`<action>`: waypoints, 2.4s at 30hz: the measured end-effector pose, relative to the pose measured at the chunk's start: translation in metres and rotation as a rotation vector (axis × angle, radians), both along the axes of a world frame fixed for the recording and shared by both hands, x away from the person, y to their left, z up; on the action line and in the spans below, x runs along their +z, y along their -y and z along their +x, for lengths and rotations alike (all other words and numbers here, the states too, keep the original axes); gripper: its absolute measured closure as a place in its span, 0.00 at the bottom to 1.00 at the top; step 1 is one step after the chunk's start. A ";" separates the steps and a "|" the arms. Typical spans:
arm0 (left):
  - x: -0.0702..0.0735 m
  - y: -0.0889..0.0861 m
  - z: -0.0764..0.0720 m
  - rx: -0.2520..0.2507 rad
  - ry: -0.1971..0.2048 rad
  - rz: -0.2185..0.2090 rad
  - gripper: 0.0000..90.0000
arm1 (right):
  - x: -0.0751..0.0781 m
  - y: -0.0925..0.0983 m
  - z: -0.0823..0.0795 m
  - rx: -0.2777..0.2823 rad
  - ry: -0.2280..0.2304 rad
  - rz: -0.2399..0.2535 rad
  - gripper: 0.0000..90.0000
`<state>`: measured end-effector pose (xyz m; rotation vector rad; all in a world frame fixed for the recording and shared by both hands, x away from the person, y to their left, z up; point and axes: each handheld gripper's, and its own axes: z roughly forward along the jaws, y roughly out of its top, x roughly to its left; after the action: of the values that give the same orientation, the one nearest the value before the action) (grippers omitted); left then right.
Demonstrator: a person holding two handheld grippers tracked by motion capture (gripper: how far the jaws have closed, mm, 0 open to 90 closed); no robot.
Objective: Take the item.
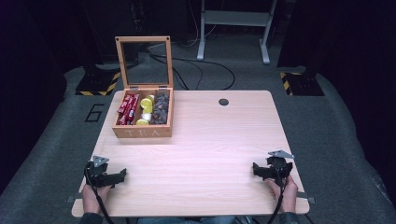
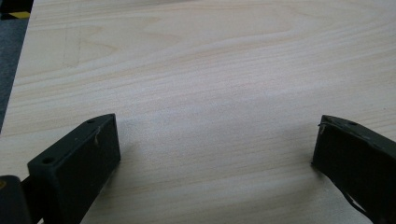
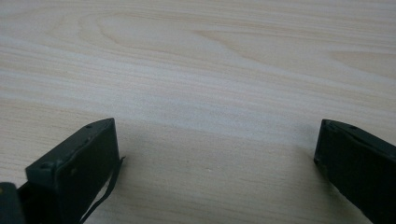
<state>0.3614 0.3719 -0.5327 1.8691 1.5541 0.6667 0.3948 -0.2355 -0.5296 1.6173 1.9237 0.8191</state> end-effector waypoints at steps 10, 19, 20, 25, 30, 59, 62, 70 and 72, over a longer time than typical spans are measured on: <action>0.000 -0.001 0.000 -0.017 0.001 0.002 0.01 | 0.000 0.000 0.000 0.005 -0.001 0.002 0.00; 0.004 -0.001 0.000 -0.029 0.002 -0.030 0.01 | 0.000 0.000 -0.001 0.014 0.000 -0.001 0.00; 0.006 -0.001 0.000 -0.039 0.008 -0.039 0.01 | 0.000 0.001 -0.002 0.024 0.001 -0.003 0.00; 0.019 0.003 0.004 -0.061 0.006 -0.051 0.01 | 0.000 0.000 -0.003 0.044 0.007 -0.001 0.00; 0.032 0.007 0.011 -0.079 0.009 -0.058 0.01 | 0.000 -0.001 -0.004 0.058 -0.002 -0.002 0.00; 0.085 0.019 0.064 -0.140 0.023 -0.058 0.02 | 0.001 -0.005 0.000 0.097 -0.006 -0.003 0.00; 0.090 0.020 0.070 -0.147 0.020 -0.056 0.02 | 0.001 -0.005 0.000 0.094 -0.008 0.000 0.00; 0.102 0.024 0.089 -0.159 0.033 -0.053 0.02 | 0.001 -0.005 0.000 0.106 -0.007 -0.006 0.00; 0.106 0.023 0.095 -0.157 0.034 -0.054 0.02 | 0.001 -0.005 0.000 0.106 -0.007 -0.006 0.00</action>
<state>0.4561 0.3486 -0.4270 1.9058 1.3734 0.5769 0.3949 -0.2308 -0.5287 1.5271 2.0299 0.8495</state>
